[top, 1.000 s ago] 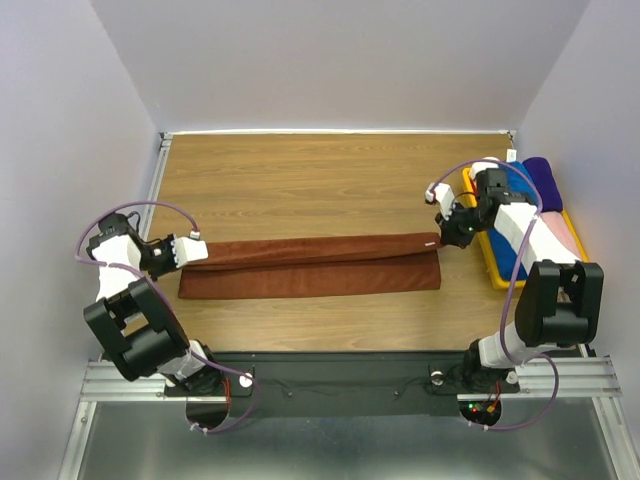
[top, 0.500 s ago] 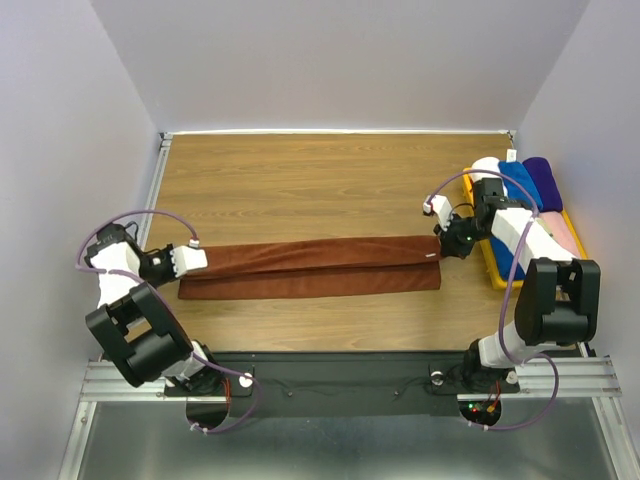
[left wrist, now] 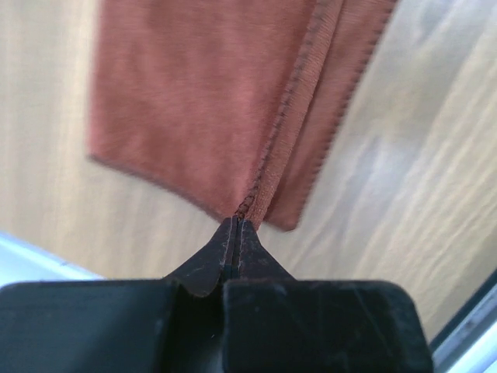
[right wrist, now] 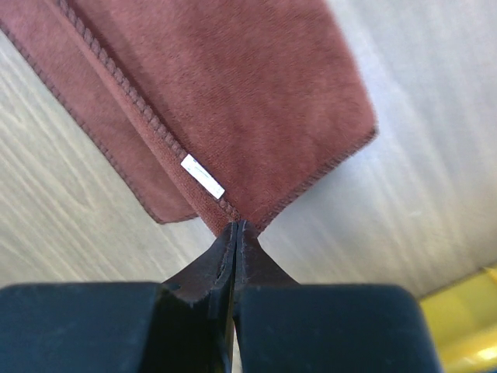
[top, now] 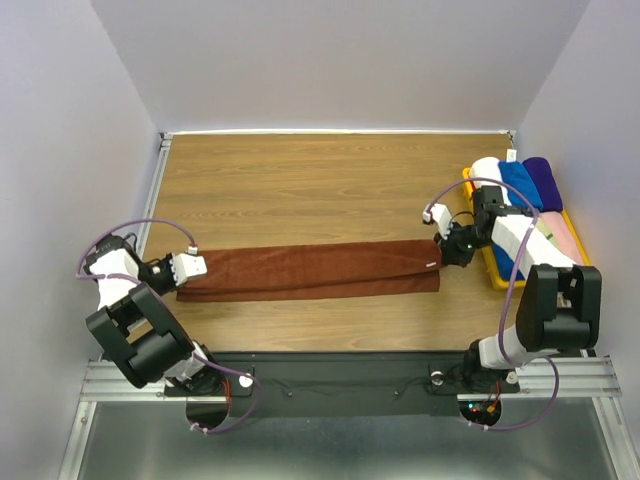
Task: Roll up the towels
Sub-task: Fold the towel
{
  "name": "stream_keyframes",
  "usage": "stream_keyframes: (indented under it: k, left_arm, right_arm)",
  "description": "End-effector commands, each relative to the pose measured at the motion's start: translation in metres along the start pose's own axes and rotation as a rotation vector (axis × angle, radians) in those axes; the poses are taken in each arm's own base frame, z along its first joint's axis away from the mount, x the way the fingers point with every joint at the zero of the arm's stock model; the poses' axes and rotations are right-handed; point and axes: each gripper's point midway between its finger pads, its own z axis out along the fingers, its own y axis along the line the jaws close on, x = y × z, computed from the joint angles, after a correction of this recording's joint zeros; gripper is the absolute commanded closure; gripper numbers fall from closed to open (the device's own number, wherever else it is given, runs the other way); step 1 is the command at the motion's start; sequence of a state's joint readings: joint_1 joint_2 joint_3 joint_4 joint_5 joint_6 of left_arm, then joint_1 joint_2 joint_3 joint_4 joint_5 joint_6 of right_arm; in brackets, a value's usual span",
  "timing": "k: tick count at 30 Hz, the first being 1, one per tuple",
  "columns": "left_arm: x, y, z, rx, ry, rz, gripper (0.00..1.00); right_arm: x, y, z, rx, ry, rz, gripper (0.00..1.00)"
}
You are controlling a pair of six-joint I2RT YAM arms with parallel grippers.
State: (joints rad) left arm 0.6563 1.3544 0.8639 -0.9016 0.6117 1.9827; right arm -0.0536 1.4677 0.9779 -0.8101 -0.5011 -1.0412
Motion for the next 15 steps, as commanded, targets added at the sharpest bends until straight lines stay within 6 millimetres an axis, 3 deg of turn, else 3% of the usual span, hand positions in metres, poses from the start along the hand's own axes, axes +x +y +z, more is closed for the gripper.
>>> stream_keyframes:
  k: [1, 15]
  left_arm:
    - [0.007, -0.013, 0.006, 0.02, 0.034, 0.111, 1.0]
    - [0.024, -0.013, 0.018, 0.016, 0.071, 0.068, 1.0]
  right_arm:
    - [0.004, -0.001, 0.003, -0.019, 0.002, 0.006, 0.99]
    - [0.032, 0.02, 0.021, -0.099, 0.063, 0.03, 0.99]
